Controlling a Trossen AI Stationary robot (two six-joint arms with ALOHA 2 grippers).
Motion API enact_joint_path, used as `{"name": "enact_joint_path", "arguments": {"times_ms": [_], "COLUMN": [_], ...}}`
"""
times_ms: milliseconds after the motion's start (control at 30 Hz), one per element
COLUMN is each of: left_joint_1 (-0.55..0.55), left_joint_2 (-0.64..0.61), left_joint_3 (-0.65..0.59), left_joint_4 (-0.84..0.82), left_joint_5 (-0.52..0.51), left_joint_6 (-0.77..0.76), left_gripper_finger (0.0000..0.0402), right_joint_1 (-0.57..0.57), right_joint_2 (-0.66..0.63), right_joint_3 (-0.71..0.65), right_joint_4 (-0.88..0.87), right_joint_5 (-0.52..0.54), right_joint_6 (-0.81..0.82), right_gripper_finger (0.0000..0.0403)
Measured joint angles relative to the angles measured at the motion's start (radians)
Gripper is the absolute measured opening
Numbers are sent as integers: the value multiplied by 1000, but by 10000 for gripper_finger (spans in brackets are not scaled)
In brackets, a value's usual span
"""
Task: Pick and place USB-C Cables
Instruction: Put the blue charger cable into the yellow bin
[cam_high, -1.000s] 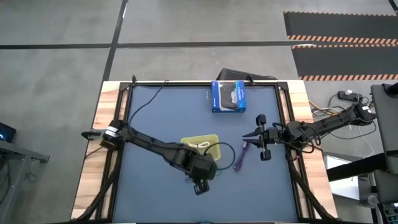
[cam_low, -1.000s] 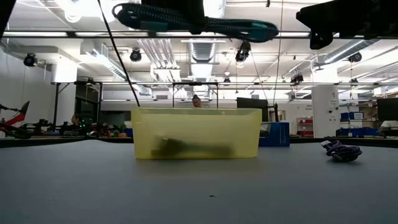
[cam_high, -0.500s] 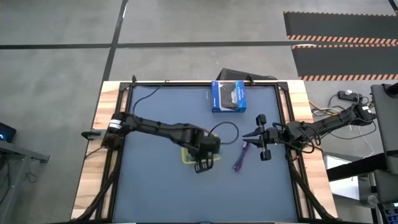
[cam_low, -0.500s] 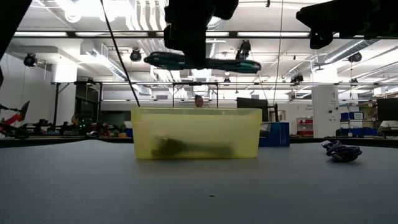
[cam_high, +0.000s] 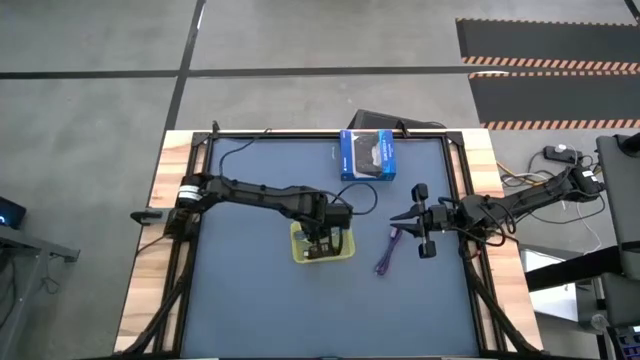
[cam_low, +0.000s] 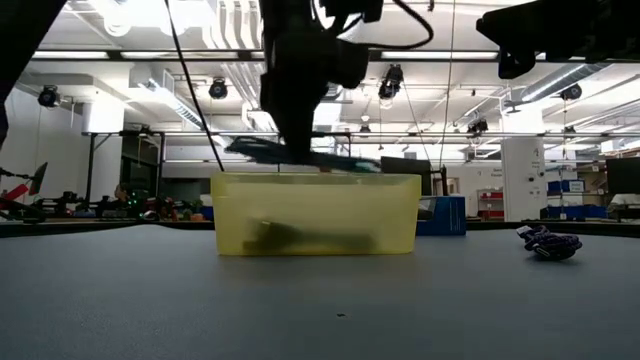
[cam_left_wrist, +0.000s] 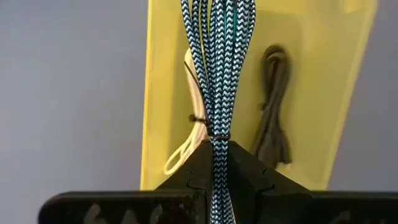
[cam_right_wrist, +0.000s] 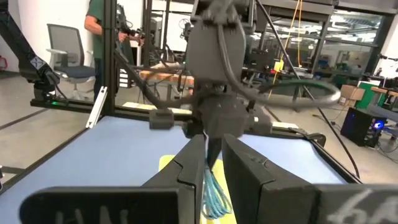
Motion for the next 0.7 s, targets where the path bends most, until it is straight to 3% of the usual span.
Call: {"name": "enact_joint_path", "arguments": {"times_ms": [367,700], "left_joint_1": [0,-1], "left_joint_2": [0,0], "left_joint_3": [-55,-109], "left_joint_4": [77,95], "left_joint_5": [-103,-104], "left_joint_6": [-8,-9], "left_gripper_finger": [17,17], "right_joint_1": [0,0], "right_joint_2": [0,0], "right_joint_3": [0,0], "right_joint_4": [-3,-18], "right_joint_5": [0,0], "right_joint_6": [0,-4], "right_gripper_finger": [47,47]}}
